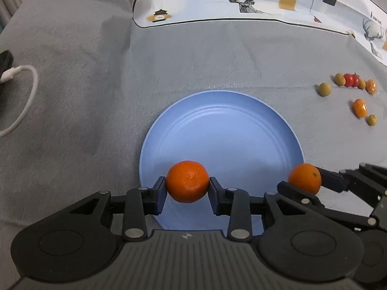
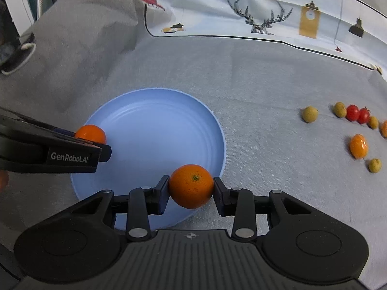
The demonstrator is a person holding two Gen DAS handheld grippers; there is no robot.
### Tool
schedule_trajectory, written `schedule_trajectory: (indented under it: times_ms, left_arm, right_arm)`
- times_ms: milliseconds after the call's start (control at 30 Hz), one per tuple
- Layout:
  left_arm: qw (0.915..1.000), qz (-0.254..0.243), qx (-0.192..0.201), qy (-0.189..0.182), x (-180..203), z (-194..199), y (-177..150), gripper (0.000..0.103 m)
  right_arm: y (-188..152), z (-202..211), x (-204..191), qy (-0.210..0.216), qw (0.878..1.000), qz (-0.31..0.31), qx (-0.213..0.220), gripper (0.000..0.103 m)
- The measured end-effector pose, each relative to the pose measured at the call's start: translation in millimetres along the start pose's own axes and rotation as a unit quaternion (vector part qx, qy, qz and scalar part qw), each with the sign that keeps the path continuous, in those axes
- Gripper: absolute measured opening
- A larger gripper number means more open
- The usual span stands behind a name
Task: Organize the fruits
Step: 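Carry both mandarins over the blue plate with both tools, then open both tools to drop the mandarins onto the plate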
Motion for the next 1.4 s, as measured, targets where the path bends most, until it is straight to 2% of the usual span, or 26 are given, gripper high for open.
schedule_trajectory:
  times_ms: [33,67,100,133,233,333,433,533,633,800,867,1067,1400]
  left_arm:
    - [0.9999,-0.006,0.006,0.006,0.3,1.4,1.4,0.049]
    - [0.9998,-0.013,0.014,0.009,1.4,4.3,2.4,0.071]
    - [0.9994,-0.017,0.026,0.013,2.3,9.4,3.7,0.095]
    - [0.9989,-0.019,0.040,0.016,2.5,16.7,4.5,0.102]
    - [0.9975,-0.026,0.065,0.011,3.6,39.6,1.1,0.103]
    - [0.9975,-0.018,0.067,0.007,2.9,62.0,-15.4,0.103]
    - [0.9976,-0.012,0.068,0.013,1.5,84.7,-38.4,0.103]
    - [0.9976,0.004,0.064,0.028,-3.3,106.6,-62.0,0.103]
    - [0.9970,0.027,0.062,0.039,-8.7,128.2,-84.6,0.103]
    - [0.9949,0.053,0.076,0.039,-11.5,159.2,-110.0,0.103]
    - [0.9945,0.053,0.079,0.043,-9.0,169.9,-117.4,0.103]
    - [0.9902,0.056,0.123,0.035,1.4,203.9,-133.7,0.103]
    - [0.9865,0.048,0.152,0.038,8.9,233.5,-150.8,0.103]
  right_arm:
    - [2.0,-1.1,-1.0,0.000,1.000,0.005,0.000,0.040]
    - [4.4,-0.7,-0.9,-0.003,1.000,0.007,0.004,0.041]
    - [7.4,1.7,-0.2,-0.008,1.000,0.011,0.010,0.051]
    - [9.2,5.2,0.2,-0.012,1.000,0.016,0.014,0.066]
    - [7.5,25.0,5.3,-0.023,0.999,0.017,0.024,0.084]
    - [-9.0,50.5,8.0,-0.020,1.000,0.006,0.018,0.089]
    - [-30.9,78.6,5.3,-0.008,1.000,-0.005,0.011,0.089]
    - [-46.8,107.5,-1.6,-0.004,1.000,-0.014,0.021,0.091]
    - [-50.5,135.4,-6.7,-0.004,0.998,-0.014,0.053,0.097]
    - [-53.3,178.8,-5.8,-0.019,0.994,-0.028,0.108,0.100]
    - [-57.6,194.9,-7.7,-0.018,0.991,-0.029,0.128,0.100]
    - [-69.6,237.3,-5.8,-0.031,0.983,-0.029,0.178,0.102]
    - [-83.9,265.3,-21.4,-0.027,0.979,-0.006,0.201,0.102]
Point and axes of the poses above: each gripper's, at about its wrist camera, not at the fingertips, and z roughly against the way its jaws point, x to its right, y to its top, the point moved 8 cm from there along -z, roughly the way its jaws point
